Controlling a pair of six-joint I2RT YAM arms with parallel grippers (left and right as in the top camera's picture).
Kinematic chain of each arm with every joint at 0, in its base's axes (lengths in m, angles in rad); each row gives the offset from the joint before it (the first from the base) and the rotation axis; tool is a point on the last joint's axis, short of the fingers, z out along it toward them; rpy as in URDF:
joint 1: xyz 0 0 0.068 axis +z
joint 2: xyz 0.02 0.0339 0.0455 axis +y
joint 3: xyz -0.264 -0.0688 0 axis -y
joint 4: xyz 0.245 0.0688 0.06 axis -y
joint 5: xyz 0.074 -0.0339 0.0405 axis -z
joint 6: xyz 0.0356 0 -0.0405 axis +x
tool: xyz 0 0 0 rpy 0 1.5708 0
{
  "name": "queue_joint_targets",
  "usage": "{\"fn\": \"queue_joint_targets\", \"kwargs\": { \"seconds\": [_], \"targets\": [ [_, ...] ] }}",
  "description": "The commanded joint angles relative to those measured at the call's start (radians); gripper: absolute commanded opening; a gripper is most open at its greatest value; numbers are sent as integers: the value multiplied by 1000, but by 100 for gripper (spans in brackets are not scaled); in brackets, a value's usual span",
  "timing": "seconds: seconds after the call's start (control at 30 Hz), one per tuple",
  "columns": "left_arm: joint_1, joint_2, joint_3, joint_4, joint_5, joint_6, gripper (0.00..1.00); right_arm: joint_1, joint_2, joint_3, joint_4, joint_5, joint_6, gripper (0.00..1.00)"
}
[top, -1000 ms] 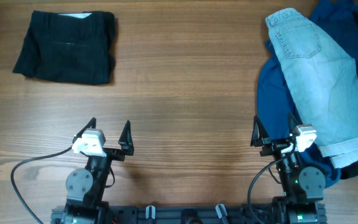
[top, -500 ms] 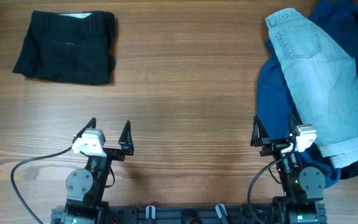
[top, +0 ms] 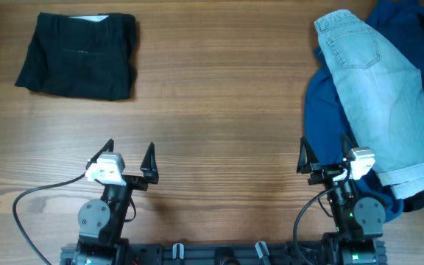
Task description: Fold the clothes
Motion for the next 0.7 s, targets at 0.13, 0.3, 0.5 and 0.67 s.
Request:
{"fn": "queue_joint_targets", "kwargs": {
  "seconds": [0.13,0.3,0.5,0.67],
  "targets": [
    [5,-11,-3,23,16,-10,100,5,-3,-1,5,15,11,100],
    [5,-8,6,52,68,-62,100,5,-3,-1,5,14,11,100],
    [5,148,106,48,120,-66,100,5,-3,-1,5,15,11,100],
    [5,474,315,-7,195,-65,100,5,-3,-1,64,12,5,100]
  ]
}}
